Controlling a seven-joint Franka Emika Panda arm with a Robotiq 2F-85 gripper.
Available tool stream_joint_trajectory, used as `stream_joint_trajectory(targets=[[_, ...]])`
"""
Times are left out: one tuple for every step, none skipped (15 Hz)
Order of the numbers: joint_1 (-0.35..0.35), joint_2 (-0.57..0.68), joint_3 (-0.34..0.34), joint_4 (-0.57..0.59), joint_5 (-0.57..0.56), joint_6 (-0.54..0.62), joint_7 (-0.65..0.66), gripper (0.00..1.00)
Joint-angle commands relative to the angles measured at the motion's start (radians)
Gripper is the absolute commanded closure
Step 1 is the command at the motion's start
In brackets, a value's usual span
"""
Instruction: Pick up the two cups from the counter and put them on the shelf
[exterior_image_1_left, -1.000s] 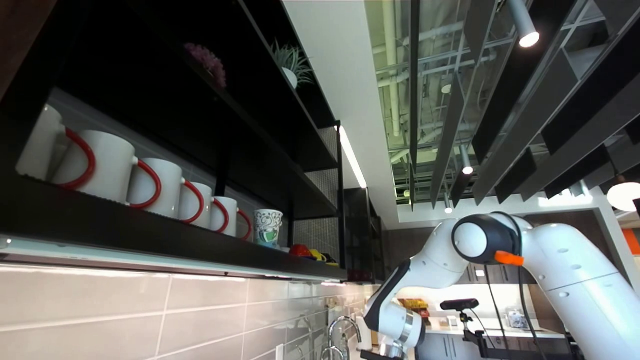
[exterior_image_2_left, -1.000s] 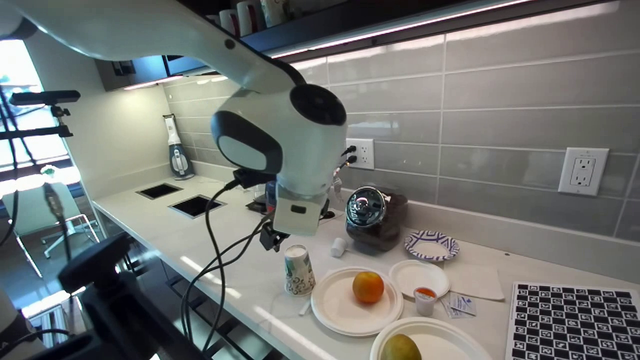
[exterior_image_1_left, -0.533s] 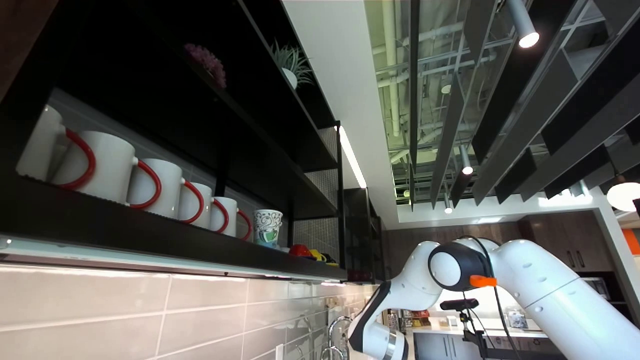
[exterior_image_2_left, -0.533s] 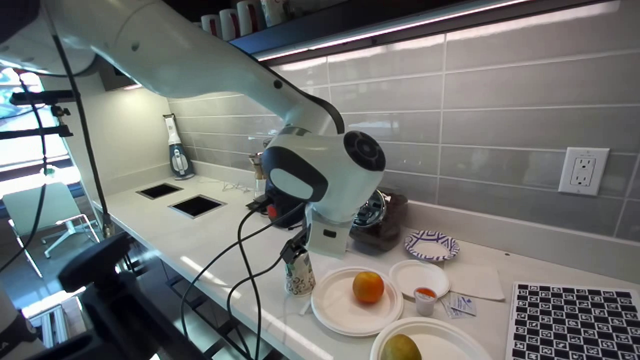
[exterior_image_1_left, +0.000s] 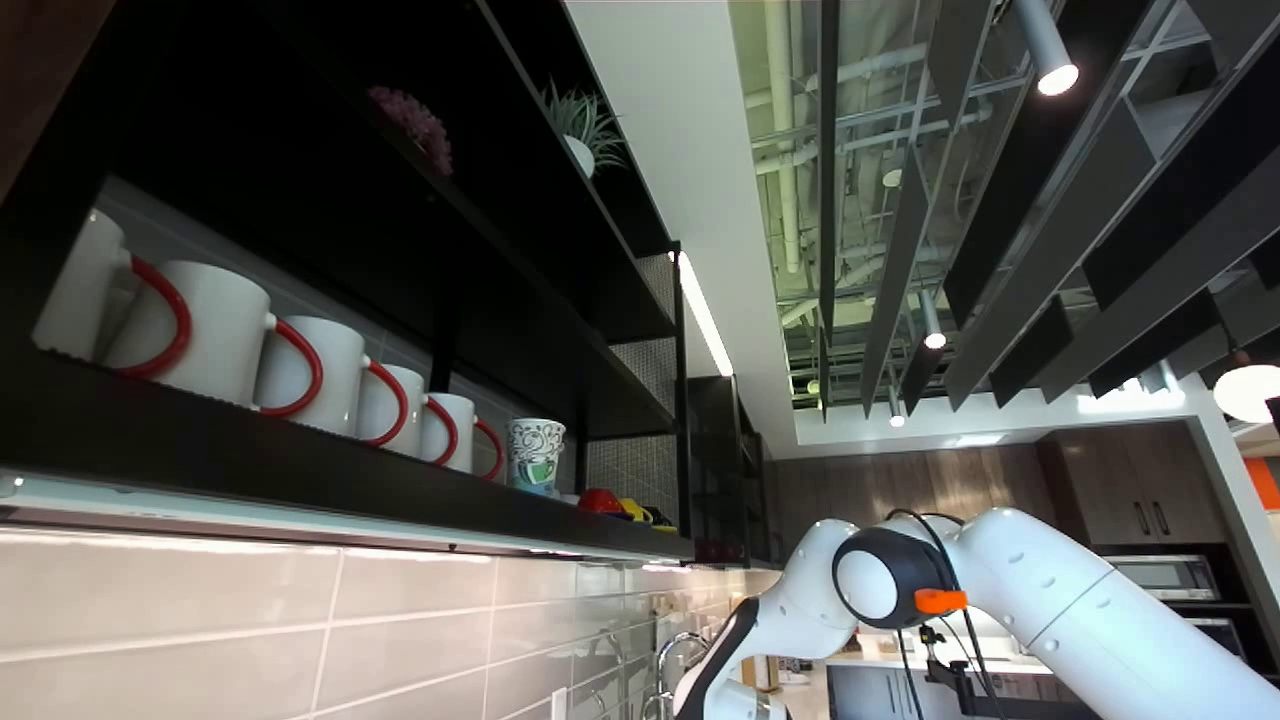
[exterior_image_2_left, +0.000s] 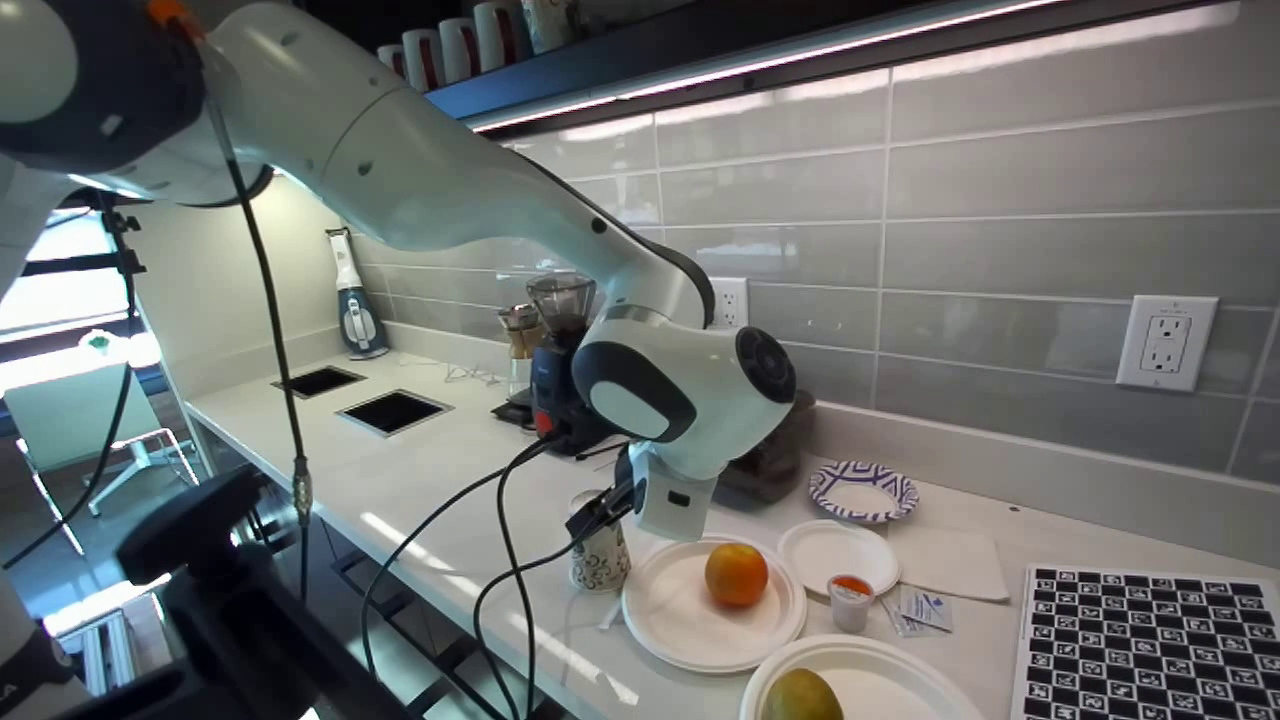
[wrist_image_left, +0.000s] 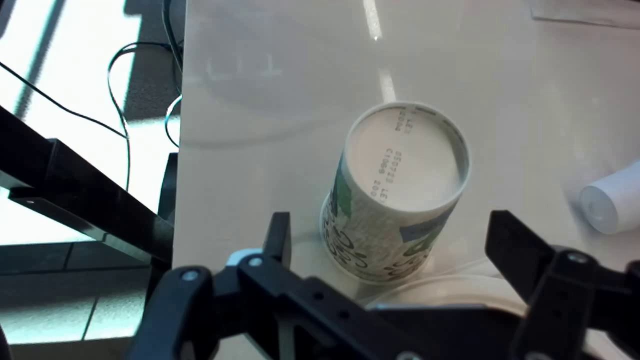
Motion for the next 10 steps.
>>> stream_joint_trajectory(targets=[[-0.042,0.084,0.024,0.113,0.020,-0.115,-0.006,0.00],[-0.048,0.099,0.027,0.132,0.022,-0.143,-0.005,0.00],[-0.052,0.114,0.029,0.149,0.022,-0.163,-0.005,0.00],[-0.054,0.129,0.029,0.165,0.022,-0.180,-0.002,0.00],[-0.057,0.143,0.029,0.181,0.022,-0.194,0.001,0.00],[-0.059,0.154,0.031,0.193,0.024,-0.204,0.001,0.00],[-0.060,0.164,0.032,0.205,0.026,-0.214,0.003,0.00],[-0.061,0.175,0.034,0.218,0.028,-0.222,0.002,0.00],[-0.060,0.183,0.035,0.227,0.029,-0.227,0.004,0.00],[-0.059,0.191,0.038,0.237,0.031,-0.233,0.004,0.00]])
